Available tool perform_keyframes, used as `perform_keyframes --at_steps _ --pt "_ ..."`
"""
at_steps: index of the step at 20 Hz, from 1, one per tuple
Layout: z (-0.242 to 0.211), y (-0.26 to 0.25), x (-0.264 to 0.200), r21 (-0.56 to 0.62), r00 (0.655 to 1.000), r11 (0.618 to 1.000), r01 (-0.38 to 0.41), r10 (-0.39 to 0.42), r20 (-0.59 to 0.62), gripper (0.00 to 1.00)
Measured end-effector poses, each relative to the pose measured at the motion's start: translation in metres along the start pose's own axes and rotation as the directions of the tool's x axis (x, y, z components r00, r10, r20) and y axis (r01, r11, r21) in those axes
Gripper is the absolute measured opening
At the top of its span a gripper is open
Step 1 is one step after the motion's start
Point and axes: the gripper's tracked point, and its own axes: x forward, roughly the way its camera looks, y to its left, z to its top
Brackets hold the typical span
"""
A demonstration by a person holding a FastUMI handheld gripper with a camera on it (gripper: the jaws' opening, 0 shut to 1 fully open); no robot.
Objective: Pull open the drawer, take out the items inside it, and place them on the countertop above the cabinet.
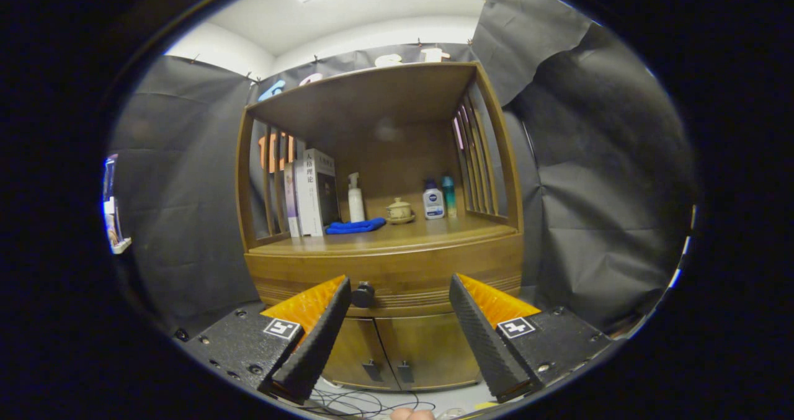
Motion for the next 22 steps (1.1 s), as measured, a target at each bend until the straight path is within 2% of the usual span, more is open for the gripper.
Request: perform_keyframes --at_steps 22 --pt "-0.018 0.023 0.011 -0.050 1.000 0.999 -0.004 0.003 -0.011 1.00"
